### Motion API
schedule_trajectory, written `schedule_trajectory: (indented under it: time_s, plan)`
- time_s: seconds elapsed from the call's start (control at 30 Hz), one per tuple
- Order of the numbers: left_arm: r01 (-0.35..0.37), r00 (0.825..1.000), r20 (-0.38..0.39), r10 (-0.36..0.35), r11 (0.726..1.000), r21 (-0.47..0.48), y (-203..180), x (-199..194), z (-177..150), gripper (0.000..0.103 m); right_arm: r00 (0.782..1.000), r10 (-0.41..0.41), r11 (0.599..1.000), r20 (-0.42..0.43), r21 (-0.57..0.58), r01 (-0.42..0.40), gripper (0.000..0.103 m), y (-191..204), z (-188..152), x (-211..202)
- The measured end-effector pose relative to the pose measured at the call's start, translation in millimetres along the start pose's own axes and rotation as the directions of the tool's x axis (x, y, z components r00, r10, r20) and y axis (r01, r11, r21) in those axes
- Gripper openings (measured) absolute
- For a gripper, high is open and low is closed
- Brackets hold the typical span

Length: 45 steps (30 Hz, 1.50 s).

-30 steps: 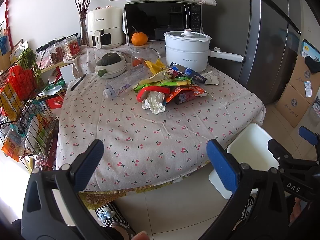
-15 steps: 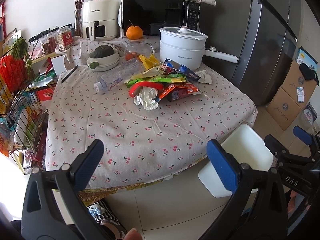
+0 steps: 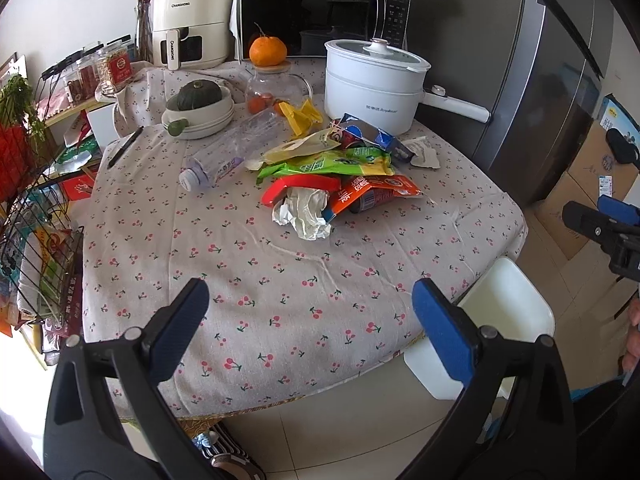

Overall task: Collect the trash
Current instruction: 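Reach the left tool into the trash pile and grasp the red-white milk carton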

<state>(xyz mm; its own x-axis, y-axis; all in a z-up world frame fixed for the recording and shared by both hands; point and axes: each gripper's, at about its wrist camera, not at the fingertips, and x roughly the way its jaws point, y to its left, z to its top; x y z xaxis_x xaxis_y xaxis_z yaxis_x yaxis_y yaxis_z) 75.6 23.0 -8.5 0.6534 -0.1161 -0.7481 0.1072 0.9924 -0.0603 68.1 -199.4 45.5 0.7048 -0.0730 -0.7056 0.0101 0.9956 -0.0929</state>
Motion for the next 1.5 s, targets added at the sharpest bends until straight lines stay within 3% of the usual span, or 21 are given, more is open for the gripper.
schedule_trajectory:
  time_s: [0.2, 0.27, 0.43, 0.67, 0.83, 0.87, 1.13, 1.27, 1.3, 1.37, 1.4, 1.5]
  plan:
    - [-0.024, 0.999, -0.033, 0.03, 0.988, 0.152, -12.1, 46.6, 29.1, 0.081, 0.993, 0.068, 0.997, -0.093, 0.042, -0.064, 0.103, -12.1, -2.7, 52.6]
    - [-0.035, 0.998, -0.048, 0.046, 0.975, 0.219, -16.5, 65.9, 37.8, 0.074, 0.985, 0.104, 0.994, -0.138, 0.038, -0.099, 0.102, -15.2, -2.7, 66.9]
    - [-0.045, 0.991, -0.102, 0.087, 0.932, 0.36, -17.2, 113.4, 52.7, 0.054, 0.984, 0.109, 0.994, -0.139, 0.035, -0.106, 0.102, -24.6, 4.2, 82.3]
    - [-0.017, 0.99, -0.119, 0.07, 0.92, 0.392, -7.3, 138.7, 63.3, 0.035, 0.975, 0.139, 0.99, -0.175, 0.038, -0.135, 0.102, -27.5, 9.0, 101.6]
    - [0.028, 0.993, -0.118, 0.019, 0.923, 0.385, -6.7, 139.6, 66.1, 0.011, 0.971, 0.144, 0.99, -0.19, 0.027, -0.141, 0.102, -21.7, 11.8, 111.5]
    - [0.037, 0.992, -0.122, 0.011, 0.924, 0.38, -7.1, 138.3, 65.4, 0.003, 0.971, 0.146, 0.989, -0.191, 0.027, -0.143, 0.102, -20.2, 12.5, 112.6]
    - [0.153, 0.987, -0.086, -0.136, 0.962, 0.225, 3.5, 93.5, 73.3, 0.0, 0.969, 0.155, 0.988, -0.192, 0.016, -0.155, 0.102, -4.8, 16.4, 120.2]
    - [0.145, 0.989, -0.048, -0.137, 0.958, 0.249, 2.6, 71.9, 70.7, 0.0, 0.967, 0.17, 0.985, -0.19, 0.018, -0.169, 0.102, 4.4, 18.4, 122.3]
    - [0.131, 0.991, -0.056, -0.121, 0.954, 0.268, 2.2, 74.6, 69.1, 0.003, 0.966, 0.174, 0.985, -0.191, 0.021, -0.173, 0.102, 6.5, 18.7, 122.9]
    - [0.085, 0.995, -0.075, -0.064, 0.943, 0.323, 1.3, 86.0, 64.5, 0.028, 0.962, 0.189, 0.982, -0.199, 0.037, -0.185, 0.102, 9.9, 18.6, 123.9]
    - [0.058, 0.996, -0.077, -0.033, 0.938, 0.343, 1.8, 92.7, 62.5, 0.049, 0.958, 0.201, 0.979, -0.203, 0.047, -0.196, 0.102, 11.6, 18.5, 123.9]
    - [0.014, 0.996, -0.091, 0.02, 0.934, 0.357, 7.4, 112.2, 62.1, 0.051, 0.952, 0.224, 0.974, -0.207, 0.061, -0.216, 0.102, 14.1, 17.0, 123.2]
